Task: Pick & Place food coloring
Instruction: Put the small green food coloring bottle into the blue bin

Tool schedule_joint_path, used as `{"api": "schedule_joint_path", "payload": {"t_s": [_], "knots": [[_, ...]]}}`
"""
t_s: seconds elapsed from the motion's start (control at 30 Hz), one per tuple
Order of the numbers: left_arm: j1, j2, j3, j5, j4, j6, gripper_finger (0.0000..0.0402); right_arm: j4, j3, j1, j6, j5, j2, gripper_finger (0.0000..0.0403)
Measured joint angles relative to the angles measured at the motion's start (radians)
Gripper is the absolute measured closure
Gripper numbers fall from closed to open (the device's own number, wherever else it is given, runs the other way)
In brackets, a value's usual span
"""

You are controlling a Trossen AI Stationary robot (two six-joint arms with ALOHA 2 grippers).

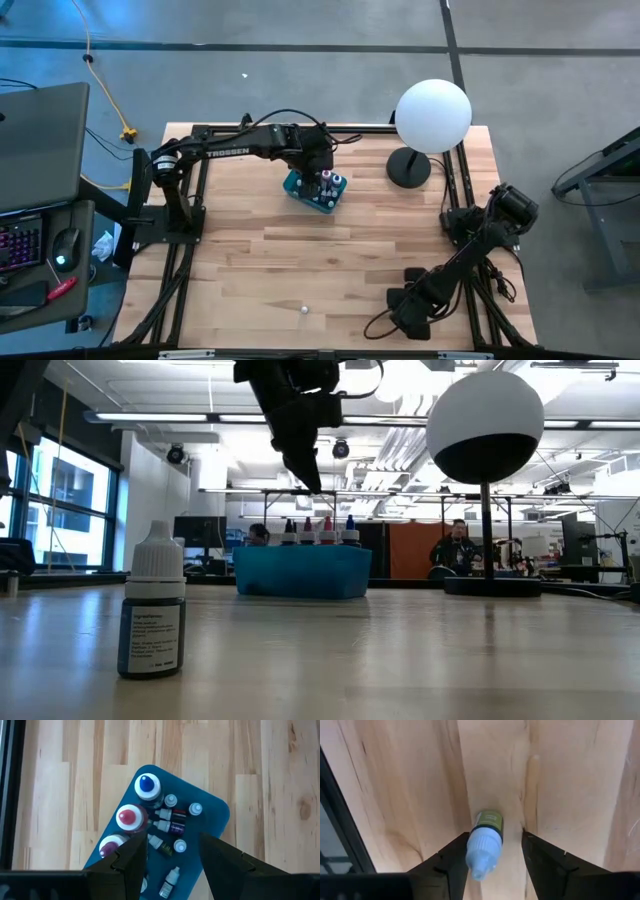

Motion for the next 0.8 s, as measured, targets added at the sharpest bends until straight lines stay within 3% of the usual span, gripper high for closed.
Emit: {"api": "schedule_joint_path", "payload": {"t_s": [0.43,0.6,0.8], "knots": [[0.0,0.0,0.0,0.001,-0.001,0.0,0.0229,0.005,-0.009,-0.011,-0.012,0.027,-0.001,0.0306],[0.0,0.0,0.0,0.001,-0.001,0.0,0.0229,0.011,-0.009,-0.011,0.008,0.031,-0.001,0.0306],[0.0,0.0,0.0,0.002,-0.001,0.0,0.0229,0.018,-0.009,-0.011,0.007,0.03,-0.001,0.0279]]}}
